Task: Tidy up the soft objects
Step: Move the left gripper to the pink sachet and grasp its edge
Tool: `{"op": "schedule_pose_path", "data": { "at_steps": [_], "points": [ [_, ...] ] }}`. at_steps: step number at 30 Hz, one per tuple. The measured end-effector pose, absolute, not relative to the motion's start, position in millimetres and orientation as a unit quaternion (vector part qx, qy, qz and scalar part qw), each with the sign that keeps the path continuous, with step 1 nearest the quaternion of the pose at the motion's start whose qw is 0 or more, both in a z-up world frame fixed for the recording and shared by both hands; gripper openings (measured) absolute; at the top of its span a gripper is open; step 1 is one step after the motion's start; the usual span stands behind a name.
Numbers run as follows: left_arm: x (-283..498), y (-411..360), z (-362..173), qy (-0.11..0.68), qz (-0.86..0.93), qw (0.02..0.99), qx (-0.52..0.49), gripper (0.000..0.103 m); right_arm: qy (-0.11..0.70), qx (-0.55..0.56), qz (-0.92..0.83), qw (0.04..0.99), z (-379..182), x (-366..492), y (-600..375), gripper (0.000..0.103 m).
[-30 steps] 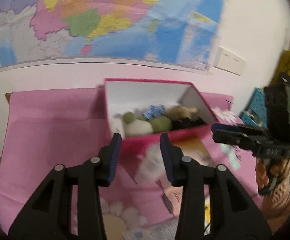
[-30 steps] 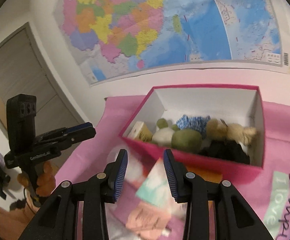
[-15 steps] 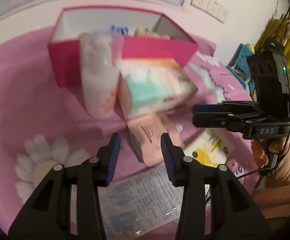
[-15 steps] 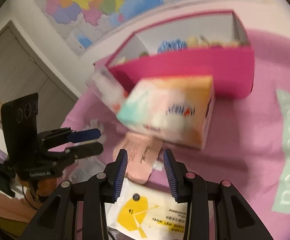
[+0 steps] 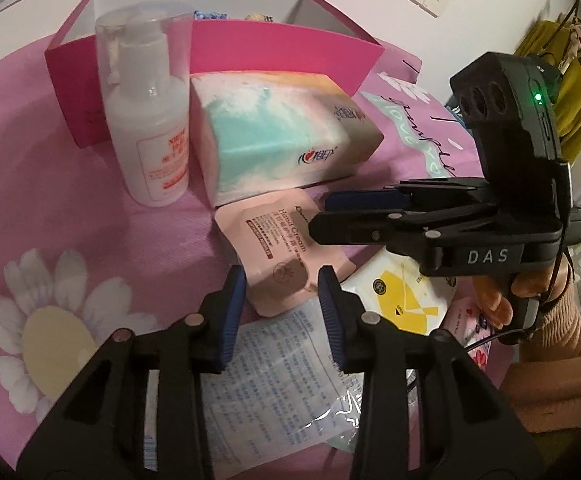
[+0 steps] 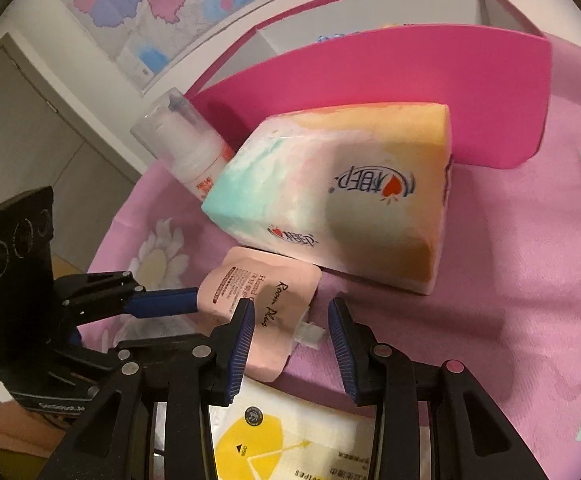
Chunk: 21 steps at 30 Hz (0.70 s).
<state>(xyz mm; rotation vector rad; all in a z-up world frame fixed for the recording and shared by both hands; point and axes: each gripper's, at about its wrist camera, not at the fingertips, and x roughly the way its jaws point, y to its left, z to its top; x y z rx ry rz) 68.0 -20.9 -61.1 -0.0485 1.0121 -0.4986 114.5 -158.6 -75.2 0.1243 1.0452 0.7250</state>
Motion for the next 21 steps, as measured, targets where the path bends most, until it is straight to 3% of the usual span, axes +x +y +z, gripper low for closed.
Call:
{"op": "schedule_pose_path", "data": {
  "at_steps": [9, 21],
  "points": [
    [76, -23, -66, 0.492, -0.246, 0.835, -0.038, 0.038, 0.487, 0.076, 0.36, 0.792, -77, 117, -151, 0.042],
    [66, -19, -55, 0.478, -0.25, 0.841, -0.039, 0.038, 0.456, 0.081, 0.357, 0.811, -64, 99, -163, 0.032]
  ]
}}
